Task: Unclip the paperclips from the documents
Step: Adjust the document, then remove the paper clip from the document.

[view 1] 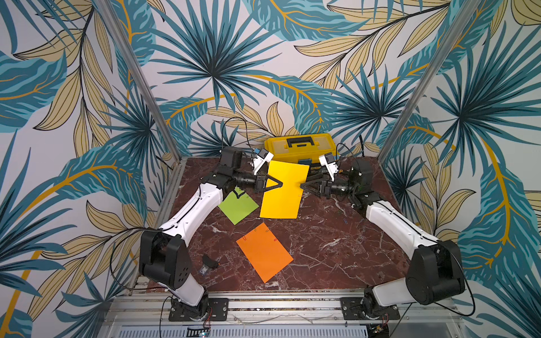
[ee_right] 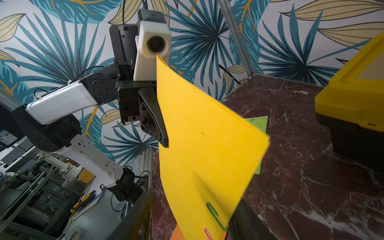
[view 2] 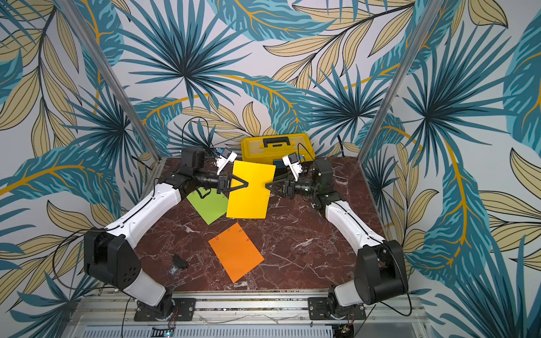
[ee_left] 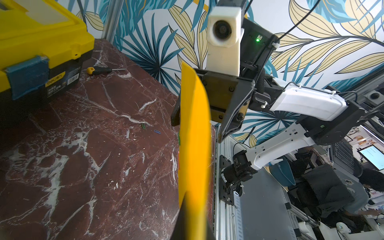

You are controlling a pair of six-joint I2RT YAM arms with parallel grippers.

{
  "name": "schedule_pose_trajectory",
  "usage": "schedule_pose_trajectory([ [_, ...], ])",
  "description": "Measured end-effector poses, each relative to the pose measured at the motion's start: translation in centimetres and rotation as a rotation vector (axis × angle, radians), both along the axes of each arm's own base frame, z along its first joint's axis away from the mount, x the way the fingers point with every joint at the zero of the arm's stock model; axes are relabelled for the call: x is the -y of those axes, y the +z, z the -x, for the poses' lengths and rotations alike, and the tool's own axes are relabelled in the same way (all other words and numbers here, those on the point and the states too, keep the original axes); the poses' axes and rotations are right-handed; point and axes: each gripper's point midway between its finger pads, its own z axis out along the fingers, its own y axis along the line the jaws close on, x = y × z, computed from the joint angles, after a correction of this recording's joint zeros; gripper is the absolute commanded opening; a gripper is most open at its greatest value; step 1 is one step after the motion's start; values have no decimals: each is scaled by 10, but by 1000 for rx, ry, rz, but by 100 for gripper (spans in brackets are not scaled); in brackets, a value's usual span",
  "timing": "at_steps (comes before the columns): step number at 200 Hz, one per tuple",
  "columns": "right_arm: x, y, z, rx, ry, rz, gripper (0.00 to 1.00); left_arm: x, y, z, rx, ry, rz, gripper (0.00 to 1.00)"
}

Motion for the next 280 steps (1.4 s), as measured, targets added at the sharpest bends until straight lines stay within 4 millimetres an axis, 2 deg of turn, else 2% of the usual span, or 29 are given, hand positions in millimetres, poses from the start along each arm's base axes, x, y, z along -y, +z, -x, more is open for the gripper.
schedule_pose_trajectory([
  [20, 0, -8, 3, -21, 7, 18, 58, 0, 4, 4, 5, -13, 10, 0],
  [94, -3, -14, -2, -42, 25, 1, 59, 0, 9, 11, 1, -44, 29, 0],
  [155, -7, 7, 6, -23, 102, -79, 53, -1, 7, 12, -7, -47, 29, 0],
  [185, -8, 8, 12, -31, 136, -89, 51, -2, 7, 11, -6, -42, 29, 0],
  [223, -8, 2, 15, -53, 150, -82, 43, -4, 7, 10, -6, -38, 29, 0],
  [280, -8, -3, 16, -60, 154, -72, 28, -8, 3, 11, -13, -28, 27, 0],
])
